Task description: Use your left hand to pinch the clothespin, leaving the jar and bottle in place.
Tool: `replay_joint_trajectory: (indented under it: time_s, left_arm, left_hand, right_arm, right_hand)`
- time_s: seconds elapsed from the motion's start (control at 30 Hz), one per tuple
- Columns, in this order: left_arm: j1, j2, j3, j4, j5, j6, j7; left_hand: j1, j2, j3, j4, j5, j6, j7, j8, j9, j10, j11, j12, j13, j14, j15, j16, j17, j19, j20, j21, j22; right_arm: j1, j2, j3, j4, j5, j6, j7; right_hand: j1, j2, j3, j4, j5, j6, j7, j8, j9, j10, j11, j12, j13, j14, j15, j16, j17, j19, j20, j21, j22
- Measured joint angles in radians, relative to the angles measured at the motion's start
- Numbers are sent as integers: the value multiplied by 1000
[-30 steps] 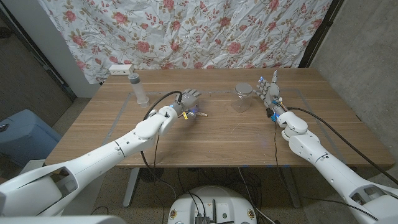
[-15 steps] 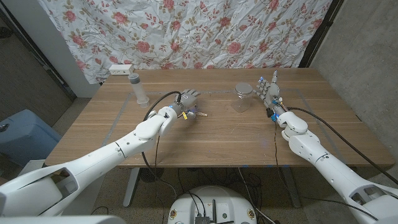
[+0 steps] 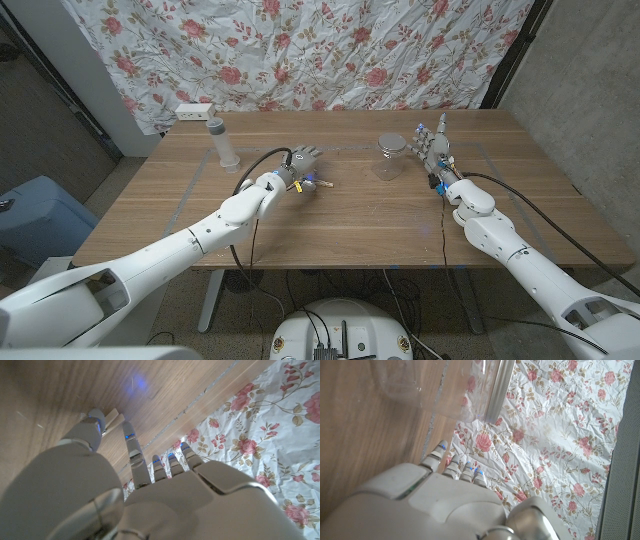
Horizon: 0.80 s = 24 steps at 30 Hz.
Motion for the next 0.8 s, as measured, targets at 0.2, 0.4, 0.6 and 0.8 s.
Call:
replay_joint_trajectory:
  time_s: [0.2, 0.4, 0.6, 0.8]
  left_arm:
    - [-6, -4, 6, 7, -5, -2, 2]
    - [-14, -6, 12, 14, -9, -5, 4]
    - [-18, -9, 16, 20, -11, -6, 7]
    - [-21, -10, 20, 26, -13, -6, 12]
  left_hand:
    - [6, 6, 0, 0, 0, 11, 0, 0, 0, 3, 3, 0, 0, 0, 0, 0, 0, 7, -4, 0, 0]
    - [12, 12, -3, 3, 0, 25, 4, 0, 0, 9, -2, 0, 0, 8, -3, 0, 0, 20, -7, 0, 0]
    - [24, 24, -7, -2, 0, 65, 4, 0, 0, 21, 0, 0, 0, 29, -7, 0, 0, 41, -9, 0, 0]
    - [28, 28, -12, 1, 0, 95, 1, 0, 0, 41, -1, 0, 0, 45, -16, 0, 0, 60, -11, 4, 0]
  right_arm:
    - [0, 0, 0, 0, 0, 0, 0]
    - [0, 0, 0, 0, 0, 0, 0]
    - [0, 0, 0, 0, 0, 0, 0]
    - [0, 0, 0, 0, 0, 0, 0]
  right_hand:
    - [0, 0, 0, 0, 0, 0, 0, 0, 0, 0, 0, 0, 0, 0, 0, 0, 0, 0, 0, 0, 0]
    - [0, 0, 0, 0, 0, 0, 0, 0, 0, 0, 0, 0, 0, 0, 0, 0, 0, 0, 0, 0, 0]
    - [0, 0, 0, 0, 0, 0, 0, 0, 0, 0, 0, 0, 0, 0, 0, 0, 0, 0, 0, 0, 0]
    - [0, 0, 0, 0, 0, 0, 0, 0, 0, 0, 0, 0, 0, 0, 0, 0, 0, 0, 0, 0, 0]
